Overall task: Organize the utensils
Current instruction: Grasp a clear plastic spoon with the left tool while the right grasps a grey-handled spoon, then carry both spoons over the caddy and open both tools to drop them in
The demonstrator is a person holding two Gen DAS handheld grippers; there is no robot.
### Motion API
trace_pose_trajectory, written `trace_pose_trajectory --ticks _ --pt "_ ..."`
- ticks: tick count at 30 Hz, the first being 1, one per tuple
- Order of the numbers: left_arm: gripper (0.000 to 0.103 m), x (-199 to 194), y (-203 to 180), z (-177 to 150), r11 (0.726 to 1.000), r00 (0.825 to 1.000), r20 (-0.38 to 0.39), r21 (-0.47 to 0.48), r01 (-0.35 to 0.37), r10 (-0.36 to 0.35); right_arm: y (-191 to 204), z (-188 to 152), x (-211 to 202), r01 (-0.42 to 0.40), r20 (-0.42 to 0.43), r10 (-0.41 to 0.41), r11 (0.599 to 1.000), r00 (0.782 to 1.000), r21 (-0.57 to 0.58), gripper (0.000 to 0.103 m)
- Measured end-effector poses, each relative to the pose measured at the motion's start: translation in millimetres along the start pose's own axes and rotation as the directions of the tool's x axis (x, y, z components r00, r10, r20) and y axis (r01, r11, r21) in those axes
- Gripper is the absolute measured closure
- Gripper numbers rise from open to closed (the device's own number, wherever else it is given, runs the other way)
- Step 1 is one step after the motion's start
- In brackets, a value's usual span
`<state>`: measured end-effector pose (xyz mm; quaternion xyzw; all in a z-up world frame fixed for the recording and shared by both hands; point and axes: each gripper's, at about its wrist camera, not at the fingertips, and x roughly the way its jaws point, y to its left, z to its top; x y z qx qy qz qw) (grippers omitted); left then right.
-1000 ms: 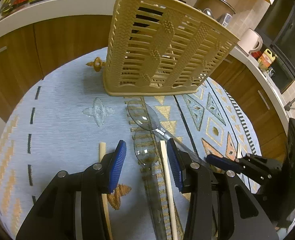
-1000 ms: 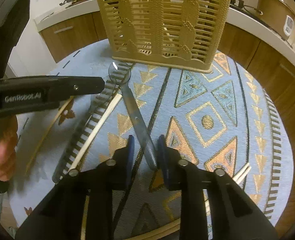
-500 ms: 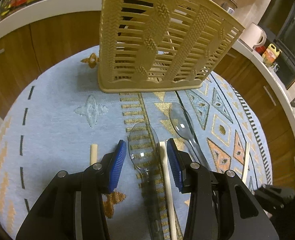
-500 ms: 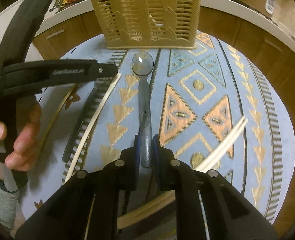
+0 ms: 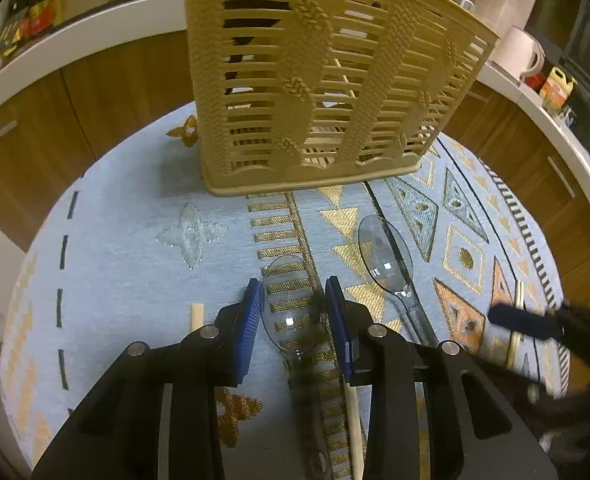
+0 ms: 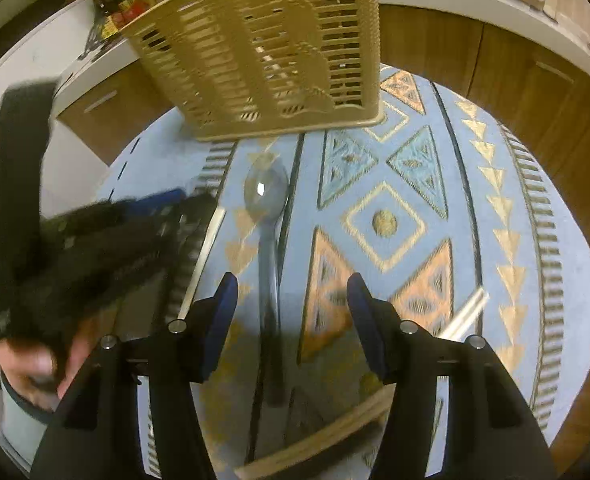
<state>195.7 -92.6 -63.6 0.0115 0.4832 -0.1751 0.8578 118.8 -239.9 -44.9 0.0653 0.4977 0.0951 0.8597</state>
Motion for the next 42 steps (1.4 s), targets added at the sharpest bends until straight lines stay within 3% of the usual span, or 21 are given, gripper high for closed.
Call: trace_pose_trajectory --ticks 7,15,18,21,23,28,34,42 --pt "0.073 -6 19 4 0.999 1.0 -0.005 -0.027 0.026 -0.026 1 42 31 -0.061 -0.122 0.065 0.998 0.99 0.036 0.05" --pt "0.073 -19 44 10 0.995 0.997 0.014 -0.067 0.072 -0.071 24 68 52 0.03 -0.145 -0.032 0.999 0.989 -0.019 0.056" --pt "0.073 -21 47 10 0.994 0.996 0.021 -0.075 0.085 -0.083 33 70 58 0.071 -0.124 -0.077 0.996 0.989 -0.048 0.057" --pt "0.073 -22 50 10 0.993 0.996 0.024 -0.083 0.09 -0.088 44 69 62 0.145 -0.094 -0.155 0.984 0.983 -0.103 0.073" --pt "0.073 -23 52 10 0.992 0.995 0.031 -0.085 0.094 -0.091 48 66 64 0.16 -0.079 -0.171 0.979 0.982 -0.129 0.073" --pt "0.073 -34 53 10 0.992 0.993 0.059 -0.078 0.103 -0.099 41 51 51 0.106 -0.049 -0.113 0.988 0.992 -0.115 0.073" --pt "0.073 -60 43 8 0.989 0.983 0.13 -0.054 0.135 -0.127 22 31 1 0.054 0.081 -0.043 0.99 0.996 -0.132 0.073" --pt "0.073 -112 18 1 0.987 0.945 0.285 0.027 0.158 -0.159 9 -12 -62 -0.021 0.277 0.062 0.989 0.959 -0.149 0.073"
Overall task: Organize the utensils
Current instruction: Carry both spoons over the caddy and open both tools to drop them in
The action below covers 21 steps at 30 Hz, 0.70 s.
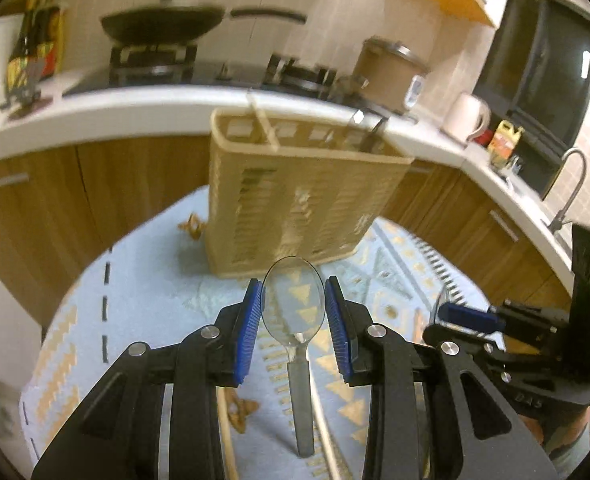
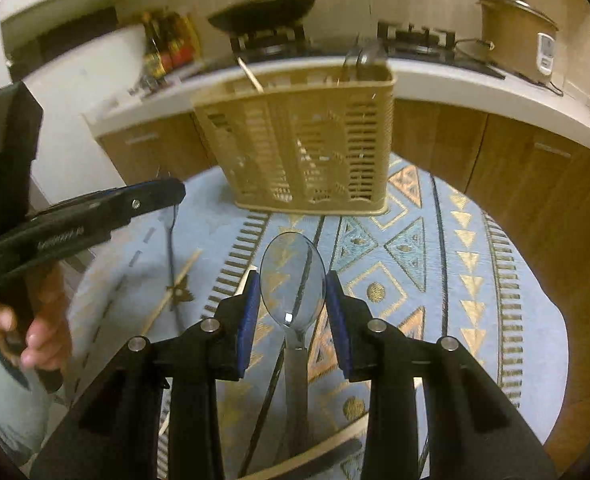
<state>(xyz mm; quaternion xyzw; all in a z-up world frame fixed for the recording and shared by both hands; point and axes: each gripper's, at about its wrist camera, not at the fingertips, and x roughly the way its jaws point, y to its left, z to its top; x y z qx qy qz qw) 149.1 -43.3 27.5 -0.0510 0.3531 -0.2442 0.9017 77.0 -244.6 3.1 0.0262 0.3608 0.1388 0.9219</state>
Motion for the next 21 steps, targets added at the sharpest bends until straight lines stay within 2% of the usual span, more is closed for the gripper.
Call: trace_pose_trajectory --ticks 5,11,16,21 --pt "0.073 -25 -9 9 0.999 0.996 0.085 -0.013 0.031 -0.03 -3 2 -21 -0.056 0.079 0.053 0.998 0.995 0.035 0.073" --pt "0.073 -49 -17 33 1.0 0.985 0.168 0.008 0.024 -0.025 4 35 -44 -0.094 0.192 0.087 0.995 0.977 0.029 0.073" --pt "0.073 -68 -24 72 0.999 0.967 0.254 0.048 0.006 -0.018 15 86 -59 -0.112 0.291 0.109 0.994 0.951 -0.007 0.073" --pt "0.073 -82 -35 114 0.997 0.938 0.347 0.08 -0.009 -0.019 24 137 -69 -0.087 0.386 0.097 0.995 0.918 -0.043 0.073"
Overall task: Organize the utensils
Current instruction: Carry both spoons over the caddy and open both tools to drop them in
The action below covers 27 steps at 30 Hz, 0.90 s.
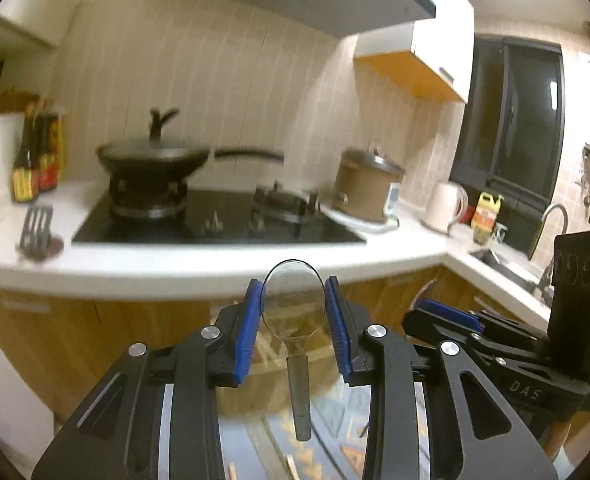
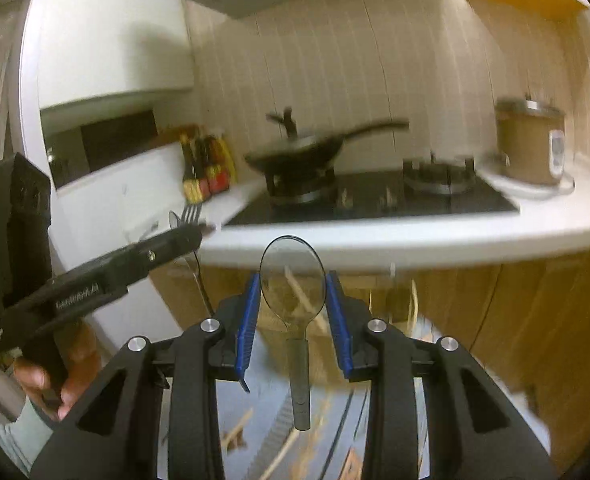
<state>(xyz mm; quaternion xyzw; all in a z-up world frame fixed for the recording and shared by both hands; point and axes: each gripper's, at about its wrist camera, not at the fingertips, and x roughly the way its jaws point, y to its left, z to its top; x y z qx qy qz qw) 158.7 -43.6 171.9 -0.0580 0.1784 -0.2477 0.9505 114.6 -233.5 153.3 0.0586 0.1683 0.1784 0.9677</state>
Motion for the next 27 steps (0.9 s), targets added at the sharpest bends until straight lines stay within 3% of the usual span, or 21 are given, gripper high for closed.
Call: trace_pose_trajectory --ticks 6,11,21,27 --pt "0.073 21 -4 33 1.0 0.998 0.057 0.004 0.013 -0.013 -9 41 20 0.042 0.094 -0.044 0.999 0.995 0.017 0.073" --pt "0.073 50 -1 31 1.0 0.998 0.061 0.009 -0.001 0.001 -27 50 43 0.088 0.123 -0.094 0.995 0.988 0.051 0.073" --pt "0.073 99 16 1 1.0 1.0 0.027 -0.009 -0.016 0.016 -49 22 103 0.146 0.055 -0.148 0.988 0.988 0.044 0.073" --pt "0.072 111 28 -15 0.999 1.0 -0.02 -0.039 0.007 -0.008 -62 4 114 0.131 0.004 -0.132 0.988 0.991 0.082 0.073"
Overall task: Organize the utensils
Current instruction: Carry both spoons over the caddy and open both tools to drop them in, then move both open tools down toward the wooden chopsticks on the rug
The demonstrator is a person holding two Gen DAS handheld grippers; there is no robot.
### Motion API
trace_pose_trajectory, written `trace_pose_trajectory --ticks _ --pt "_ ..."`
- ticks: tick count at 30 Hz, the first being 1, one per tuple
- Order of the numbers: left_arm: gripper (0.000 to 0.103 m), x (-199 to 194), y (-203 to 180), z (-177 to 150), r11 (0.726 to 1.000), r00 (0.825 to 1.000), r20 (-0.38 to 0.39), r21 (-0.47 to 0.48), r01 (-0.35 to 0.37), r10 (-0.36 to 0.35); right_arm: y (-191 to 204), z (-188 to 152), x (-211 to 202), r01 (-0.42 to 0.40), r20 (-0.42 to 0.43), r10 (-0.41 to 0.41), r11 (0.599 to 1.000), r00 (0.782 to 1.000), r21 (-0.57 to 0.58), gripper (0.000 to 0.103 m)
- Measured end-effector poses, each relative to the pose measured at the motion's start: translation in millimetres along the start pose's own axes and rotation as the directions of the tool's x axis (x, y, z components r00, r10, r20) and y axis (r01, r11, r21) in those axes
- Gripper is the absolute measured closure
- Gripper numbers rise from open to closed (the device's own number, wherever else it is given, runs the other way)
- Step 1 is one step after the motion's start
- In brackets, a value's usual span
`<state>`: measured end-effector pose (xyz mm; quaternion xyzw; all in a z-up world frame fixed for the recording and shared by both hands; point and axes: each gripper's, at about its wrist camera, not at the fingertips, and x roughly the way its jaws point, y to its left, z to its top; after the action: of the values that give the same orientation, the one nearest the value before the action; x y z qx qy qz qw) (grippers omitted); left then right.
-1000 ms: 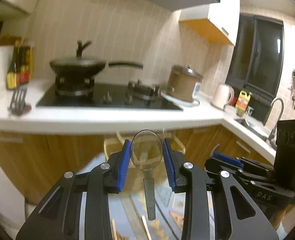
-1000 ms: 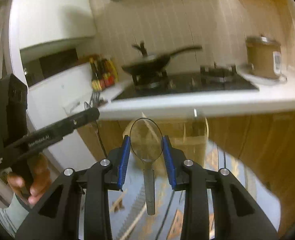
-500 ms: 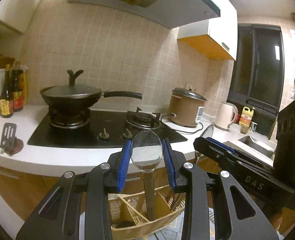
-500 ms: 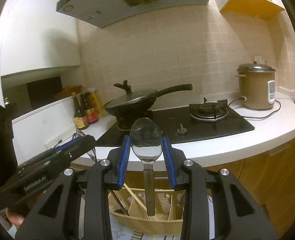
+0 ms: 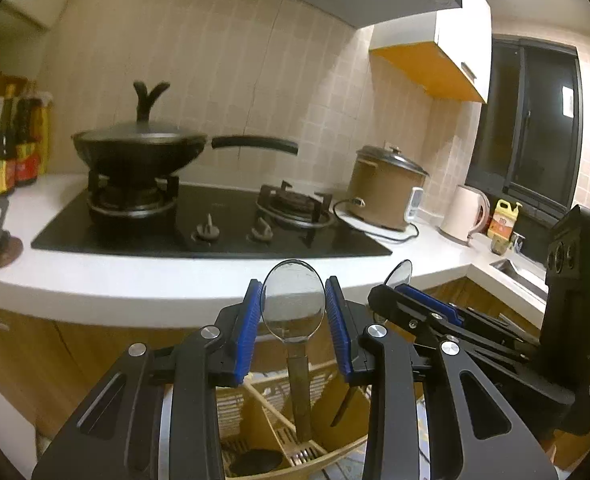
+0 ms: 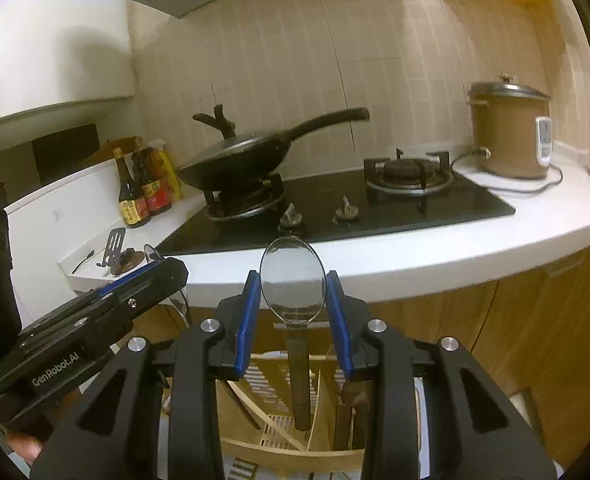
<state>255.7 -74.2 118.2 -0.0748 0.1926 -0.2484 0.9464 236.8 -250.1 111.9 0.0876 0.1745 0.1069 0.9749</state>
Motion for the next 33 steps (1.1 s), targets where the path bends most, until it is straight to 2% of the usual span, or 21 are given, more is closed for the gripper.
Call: trace_pose_trajectory --ticks 3,5,6,7,10,19,27,33 --pt "0.072 0 8 -3 0.999 0.999 -0.028 -0.035 0.022 -0.023 -6 -3 -1 -0.028 -0.03 0.029 0.999 0.999 0.029 0.073" --pt "0.07 -5 13 -4 0.998 0.999 -0.034 -0.053 0.031 -0.033 -8 -4 -4 -0.041 -0.044 0.043 0.998 0.998 0.039 0.065" --pt "0.07 -8 15 -4 0.998 0.999 -0.039 -0.061 0.033 -0.036 -8 -4 -9 -0.045 -0.049 0.047 0.998 0.998 0.044 0.056" --pt "0.07 -10 17 -4 0.997 0.999 -0.041 -0.067 0.032 -0.035 -8 -4 -12 -0.043 -0.048 0.045 0.998 0.998 0.044 0.054" --pt "0.065 -24 21 -5 0.995 0.998 -0.047 -0.087 0.042 -0.046 -5 -3 -28 -0.05 -0.053 0.052 0.998 0.997 0.032 0.054" --pt "0.061 -82 15 -11 0.995 0.995 -0.076 -0.079 0.056 -0.062 7 -9 -84 -0.033 -0.096 0.034 0.999 0.995 0.015 0.054" --pt "0.058 -133 -5 -25 0.999 0.995 -0.088 -0.019 0.046 -0.048 13 -43 -125 0.008 -0.168 -0.01 1.0 0.986 -0.01 0.054" --pt "0.058 -151 -19 -51 0.999 0.989 -0.145 0.01 0.039 -0.037 3 -81 -145 0.055 -0.261 -0.049 0.998 0.964 0.015 0.054"
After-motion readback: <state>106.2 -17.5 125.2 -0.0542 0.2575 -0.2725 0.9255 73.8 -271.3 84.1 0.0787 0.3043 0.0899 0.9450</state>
